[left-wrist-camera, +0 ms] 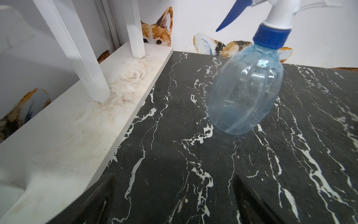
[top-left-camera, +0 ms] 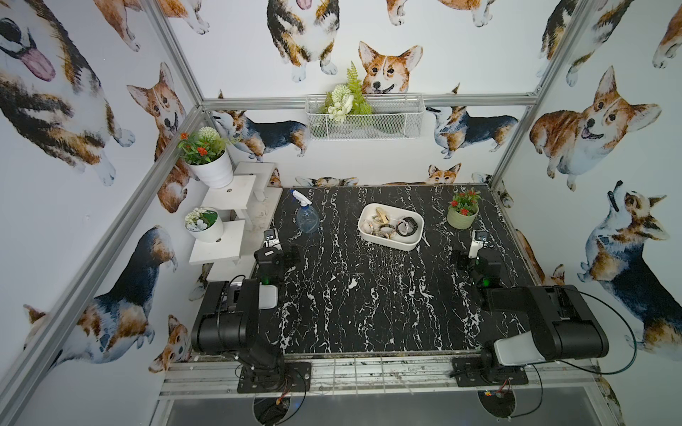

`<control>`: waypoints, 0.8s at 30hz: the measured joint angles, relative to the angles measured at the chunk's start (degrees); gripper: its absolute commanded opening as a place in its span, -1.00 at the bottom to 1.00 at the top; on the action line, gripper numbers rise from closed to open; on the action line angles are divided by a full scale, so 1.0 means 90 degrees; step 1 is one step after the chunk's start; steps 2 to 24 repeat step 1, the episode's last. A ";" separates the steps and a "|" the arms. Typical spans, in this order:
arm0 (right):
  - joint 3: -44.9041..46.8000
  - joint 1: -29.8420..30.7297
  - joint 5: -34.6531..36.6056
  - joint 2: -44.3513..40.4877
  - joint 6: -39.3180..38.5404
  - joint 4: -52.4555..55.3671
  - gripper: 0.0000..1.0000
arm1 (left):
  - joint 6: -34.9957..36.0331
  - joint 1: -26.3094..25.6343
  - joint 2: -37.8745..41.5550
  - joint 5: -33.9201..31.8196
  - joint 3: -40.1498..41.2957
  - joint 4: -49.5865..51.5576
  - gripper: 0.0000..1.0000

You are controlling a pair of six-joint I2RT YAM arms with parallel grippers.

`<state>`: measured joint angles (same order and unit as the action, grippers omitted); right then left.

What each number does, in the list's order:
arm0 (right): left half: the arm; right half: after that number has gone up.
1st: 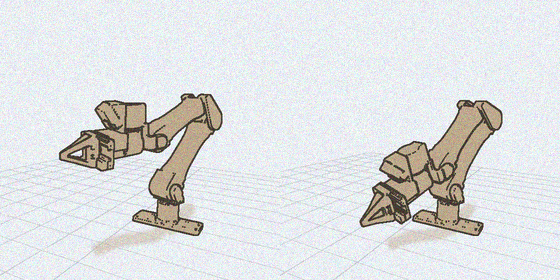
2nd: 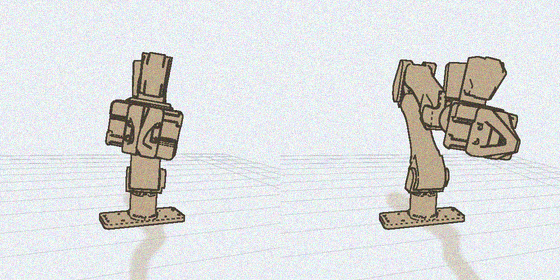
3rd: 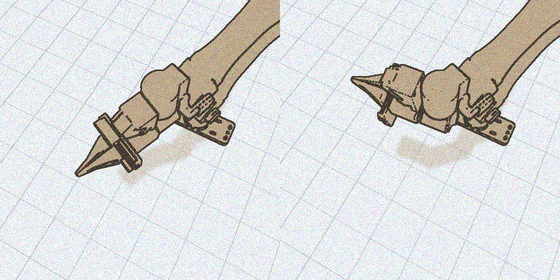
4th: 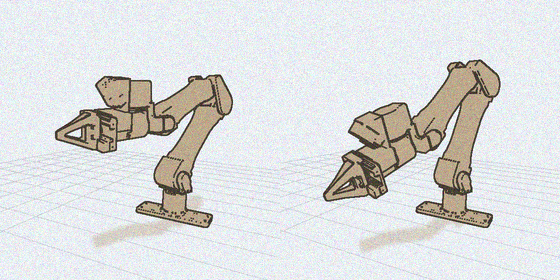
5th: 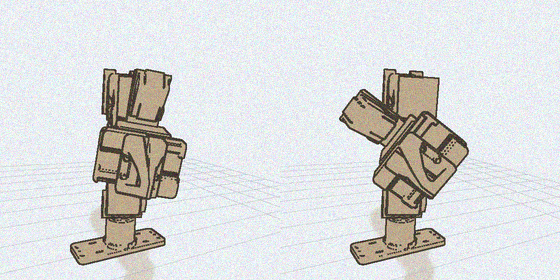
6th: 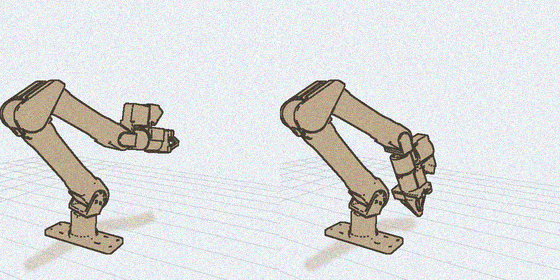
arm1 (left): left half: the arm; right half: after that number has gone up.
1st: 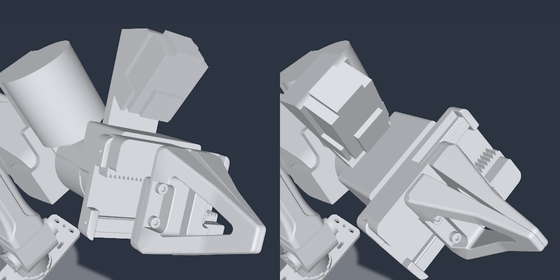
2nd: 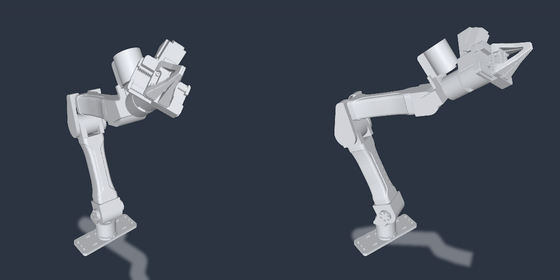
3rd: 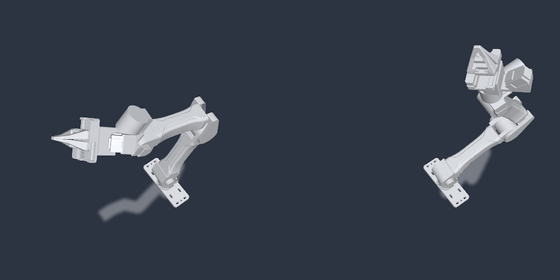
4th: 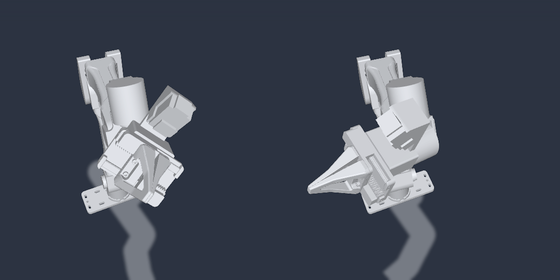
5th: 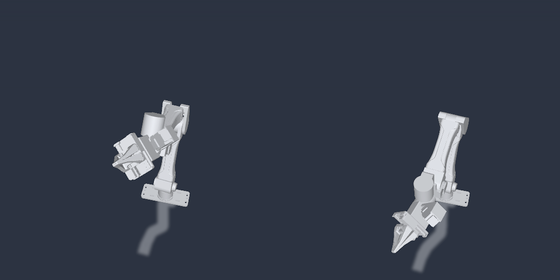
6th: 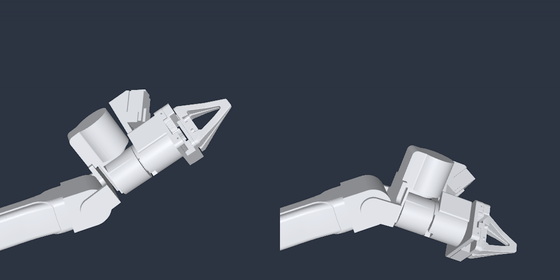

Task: Put the watch into the storage box
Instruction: Reset both arms

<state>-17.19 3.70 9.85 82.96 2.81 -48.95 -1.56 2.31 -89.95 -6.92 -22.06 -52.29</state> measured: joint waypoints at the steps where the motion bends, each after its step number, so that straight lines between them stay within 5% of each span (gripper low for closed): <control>1: -0.0002 0.0000 0.0000 -0.0002 0.0000 -0.0002 0.99 | 0.0000 0.0000 0.0000 0.0000 0.0000 0.0000 1.00; 24: -0.0002 0.0000 0.0000 -0.0002 0.0000 -0.0002 0.99 | 0.0000 0.0000 0.0000 0.0000 0.0000 0.0000 1.00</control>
